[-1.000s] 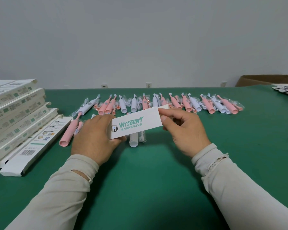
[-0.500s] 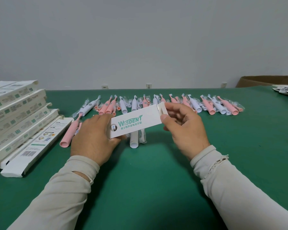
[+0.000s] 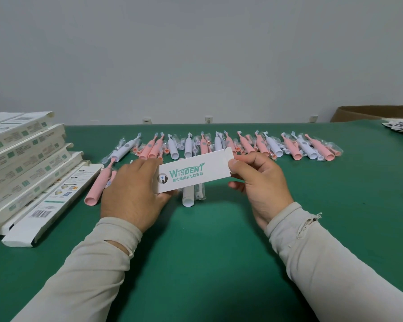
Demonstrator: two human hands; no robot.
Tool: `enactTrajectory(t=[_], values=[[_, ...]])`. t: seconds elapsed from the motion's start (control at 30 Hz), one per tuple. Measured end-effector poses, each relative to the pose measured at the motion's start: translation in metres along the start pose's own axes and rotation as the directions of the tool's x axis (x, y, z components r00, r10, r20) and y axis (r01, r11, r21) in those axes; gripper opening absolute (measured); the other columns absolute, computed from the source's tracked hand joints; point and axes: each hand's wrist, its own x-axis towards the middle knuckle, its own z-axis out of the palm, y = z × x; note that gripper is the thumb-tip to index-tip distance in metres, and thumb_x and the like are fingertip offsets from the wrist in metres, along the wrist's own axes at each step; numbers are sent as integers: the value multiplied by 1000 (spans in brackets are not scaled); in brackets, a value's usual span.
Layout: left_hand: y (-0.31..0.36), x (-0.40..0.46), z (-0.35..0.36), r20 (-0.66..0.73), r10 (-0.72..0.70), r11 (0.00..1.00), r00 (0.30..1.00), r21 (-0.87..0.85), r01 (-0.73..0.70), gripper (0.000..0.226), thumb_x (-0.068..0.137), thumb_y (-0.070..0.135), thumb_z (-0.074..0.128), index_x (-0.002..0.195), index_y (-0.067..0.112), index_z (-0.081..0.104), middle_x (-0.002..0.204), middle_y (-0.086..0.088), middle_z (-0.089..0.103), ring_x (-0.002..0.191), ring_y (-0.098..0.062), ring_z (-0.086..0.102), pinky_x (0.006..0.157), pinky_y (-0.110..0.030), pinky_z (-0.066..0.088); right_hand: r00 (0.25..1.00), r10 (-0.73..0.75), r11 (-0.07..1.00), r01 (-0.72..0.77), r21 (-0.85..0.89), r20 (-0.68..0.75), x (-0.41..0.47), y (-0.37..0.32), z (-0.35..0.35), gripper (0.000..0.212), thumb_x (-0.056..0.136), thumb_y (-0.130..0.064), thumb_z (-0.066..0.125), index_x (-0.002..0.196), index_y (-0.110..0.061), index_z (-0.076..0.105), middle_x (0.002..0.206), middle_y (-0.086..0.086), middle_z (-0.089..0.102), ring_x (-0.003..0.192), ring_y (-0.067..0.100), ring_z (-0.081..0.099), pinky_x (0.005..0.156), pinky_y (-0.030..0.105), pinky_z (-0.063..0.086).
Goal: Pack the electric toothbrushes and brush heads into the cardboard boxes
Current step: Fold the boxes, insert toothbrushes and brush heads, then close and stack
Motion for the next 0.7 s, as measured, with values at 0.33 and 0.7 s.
enactTrajectory(t=[0.33,0.7], values=[[0,1,4,-27,32,999,999,43,-31,53,75,56,77,117,31,54,113,6,62,104,-21,53,69,-36,42,994,64,998,-64,0,-89,-1,0,1,25,85,-6,72,65,-19,67,67,-5,67,64,15,59,49,19,47],[1,1,1,9,-4,1000,1000,14,4,61,77,61,71,126,31,52,119,7,60,108,-22,53,79,-39,49,987,-143,954,158,-255,76,-3,9,6,16,88,-16,75,79,-27,67,89,-11,75,76,8,67,77,41,60]])
